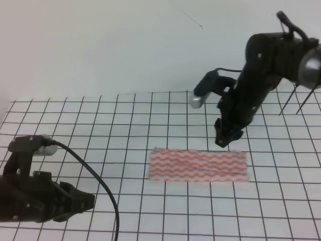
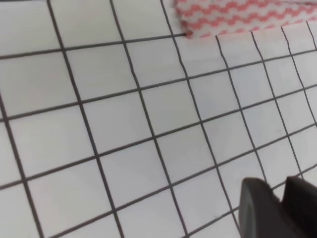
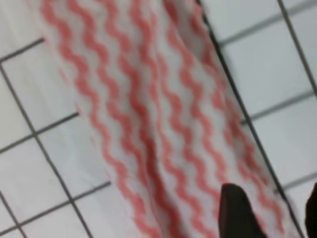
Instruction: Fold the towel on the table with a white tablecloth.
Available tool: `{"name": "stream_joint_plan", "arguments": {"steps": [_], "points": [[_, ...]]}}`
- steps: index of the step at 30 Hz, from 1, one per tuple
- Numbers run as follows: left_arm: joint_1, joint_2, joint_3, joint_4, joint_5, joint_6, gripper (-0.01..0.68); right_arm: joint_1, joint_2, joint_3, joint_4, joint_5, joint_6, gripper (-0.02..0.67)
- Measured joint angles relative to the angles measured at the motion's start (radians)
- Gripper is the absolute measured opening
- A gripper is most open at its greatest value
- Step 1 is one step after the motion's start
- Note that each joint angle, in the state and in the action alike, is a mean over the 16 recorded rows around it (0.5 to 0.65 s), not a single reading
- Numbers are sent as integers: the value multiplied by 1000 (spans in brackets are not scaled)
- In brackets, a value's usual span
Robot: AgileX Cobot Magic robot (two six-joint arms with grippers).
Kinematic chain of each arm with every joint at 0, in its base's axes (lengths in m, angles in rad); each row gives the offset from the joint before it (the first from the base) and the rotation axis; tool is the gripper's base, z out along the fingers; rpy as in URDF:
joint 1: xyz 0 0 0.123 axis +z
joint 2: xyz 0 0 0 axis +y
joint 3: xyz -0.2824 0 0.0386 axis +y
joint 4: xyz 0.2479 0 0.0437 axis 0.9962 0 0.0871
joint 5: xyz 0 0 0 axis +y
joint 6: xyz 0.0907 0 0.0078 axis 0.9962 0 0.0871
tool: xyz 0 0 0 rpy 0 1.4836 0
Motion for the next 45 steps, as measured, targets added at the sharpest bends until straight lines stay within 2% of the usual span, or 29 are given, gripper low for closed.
{"name": "stream_joint_plan", "arguments": {"steps": [7, 16, 23, 37, 45], "points": [[-23, 4, -40, -6, 5, 64, 98, -75, -22, 5, 46, 68, 85, 272], [-120, 70, -151, 8, -26, 100, 108, -166, -44, 63, 195, 95, 102, 263], [-176, 166, -235, 12, -63, 99, 123, -201, -55, 156, 291, 88, 92, 262], [-182, 249, -306, 6, -78, 98, 221, -204, -75, 315, 308, -89, 228, 262], [-181, 249, -308, 7, -85, 98, 234, -199, -65, 327, 285, -150, 309, 262]]}}
